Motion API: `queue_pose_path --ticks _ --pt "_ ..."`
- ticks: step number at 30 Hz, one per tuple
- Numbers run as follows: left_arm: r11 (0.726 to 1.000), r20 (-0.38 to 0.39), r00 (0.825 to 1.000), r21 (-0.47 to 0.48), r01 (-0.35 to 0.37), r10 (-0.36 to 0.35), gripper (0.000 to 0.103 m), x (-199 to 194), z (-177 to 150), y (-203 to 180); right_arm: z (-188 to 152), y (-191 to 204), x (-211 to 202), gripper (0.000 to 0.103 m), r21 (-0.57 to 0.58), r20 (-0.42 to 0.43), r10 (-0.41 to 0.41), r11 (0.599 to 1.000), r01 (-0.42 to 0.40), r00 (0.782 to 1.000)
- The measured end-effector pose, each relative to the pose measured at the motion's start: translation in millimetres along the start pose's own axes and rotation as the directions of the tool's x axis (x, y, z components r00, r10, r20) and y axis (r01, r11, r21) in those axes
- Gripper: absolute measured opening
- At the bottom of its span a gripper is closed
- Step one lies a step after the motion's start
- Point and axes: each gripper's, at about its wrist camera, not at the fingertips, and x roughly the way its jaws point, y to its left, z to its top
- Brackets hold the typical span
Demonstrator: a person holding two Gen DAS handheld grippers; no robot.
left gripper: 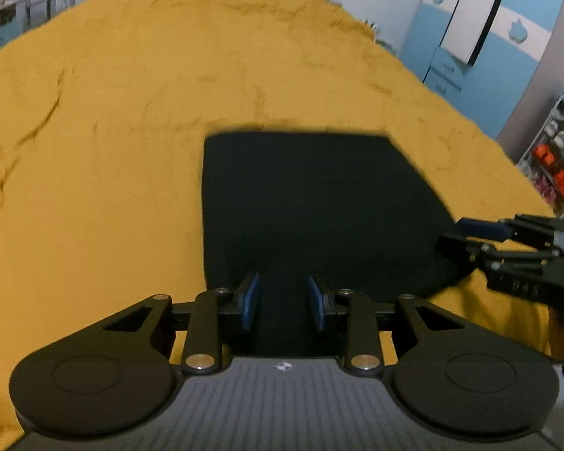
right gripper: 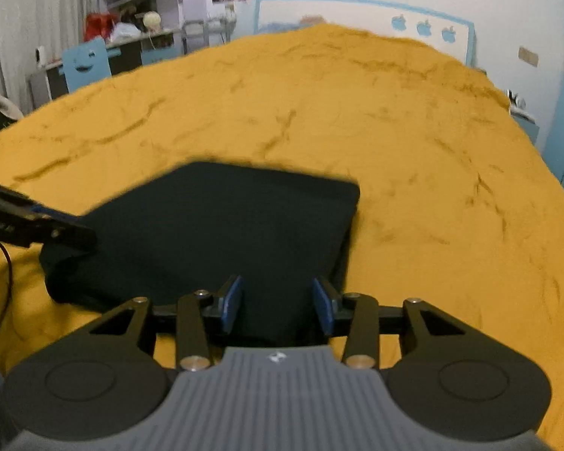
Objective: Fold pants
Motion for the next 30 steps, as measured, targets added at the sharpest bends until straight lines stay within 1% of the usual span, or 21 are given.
queue_pose_path --ticks 3,7,10,12,14,16,17,18,19,20,21,22,24,25,27,29,30 --pt "1.000 -0.018 1.000 -0.014 0.011 -0.011 0.035 2.0 -8.3 3.9 -8.8 -9.3 0.8 0.039 0.065 -0.024 0.022 0.998 -0.021 0.999" --pt "0.999 -0.036 0.999 -0.029 0.032 -0.033 0.035 -3.9 -7.9 8.4 -12.6 -7.7 -2.9 0.041 0.052 -0.038 0.011 0.999 -0.009 0.999" --pt "0.999 -0.039 0.998 -0.034 0.042 -0.043 0.035 -12.3 -9.1 10.9 -13.3 -10.5 -10.0 0.041 0.080 -0.043 0.013 0.997 -0.010 0.999" --pt "1.000 -0.017 1.000 -0.004 0.018 -0.018 0.035 -19.6 -11.3 6.1 -12.8 -12.5 -18.9 0.042 0.101 -0.043 0.012 0.995 -0.007 0.999" --pt "0.999 0.022 1.000 0.032 -0.010 0.010 0.035 -31.1 -13.2 -2.3 -7.3 -10.3 -29.0 0.044 0.107 -0.022 -0.011 0.994 0.013 1.000" --pt "0.998 0.081 0.996 0.050 -0.037 0.033 0.036 -45.7 -11.7 -10.1 -2.0 -7.1 -44.3 0.051 0.103 0.017 -0.029 0.994 0.027 0.999" --pt "0.997 0.121 0.992 0.054 -0.054 0.047 0.040 -53.9 -8.4 -14.1 1.4 -5.6 -52.1 0.059 0.108 0.042 -0.032 0.994 0.027 0.999" --pt "0.996 0.154 0.986 0.053 -0.072 0.063 0.047 -60.7 -5.8 -17.6 5.7 -4.6 -61.4 0.065 0.114 0.074 -0.029 0.993 0.021 0.997" --pt "0.994 0.194 0.977 0.052 -0.097 0.085 0.051 -68.0 -1.7 -21.2 9.4 -3.0 -68.8 0.067 0.117 0.099 -0.026 0.993 0.014 0.995" --pt "0.992 0.234 0.967 0.051 -0.119 0.104 0.059 -75.1 2.6 -24.3 13.8 -1.4 -77.0 0.071 0.120 0.127 -0.023 0.993 0.008 0.992" --pt "0.989 0.269 0.956 0.053 -0.136 0.117 0.064 -81.1 5.1 -28.1 18.2 0.8 -85.0 0.077 0.123 0.156 -0.022 0.992 0.003 0.988" --pt "0.987 0.298 0.946 0.057 -0.151 0.127 0.067 -86.3 7.3 -31.9 21.6 3.1 -92.3 0.080 0.127 0.181 -0.022 0.992 -0.001 0.983" --pt "0.979 0.348 0.924 0.062 -0.193 0.160 0.076 -95.3 15.2 -42.3 28.2 7.7 -105.4 0.082 0.135 0.228 -0.026 0.991 -0.005 0.973" --pt "0.974 0.370 0.912 0.063 -0.216 0.178 0.079 -99.6 17.5 -46.7 32.1 10.8 -111.6 0.082 0.140 0.248 -0.030 0.990 -0.005 0.968" --pt "0.961 0.429 0.877 0.064 -0.269 0.216 0.089 -109.8 19.5 -56.2 35.6 15.1 -123.0 0.082 0.157 0.279 -0.043 0.988 -0.002 0.959" --pt "0.949 0.485 0.838 0.051 -0.311 0.249 0.092 -118.1 21.3 -66.6 37.5 19.5 -133.7 0.082 0.183 0.311 -0.063 0.983 0.006 0.948" --pt "0.945 0.500 0.826 0.044 -0.323 0.259 0.095 -119.5 21.4 -70.7 36.9 22.6 -139.3 0.082 0.191 0.330 -0.074 0.981 0.010 0.941"
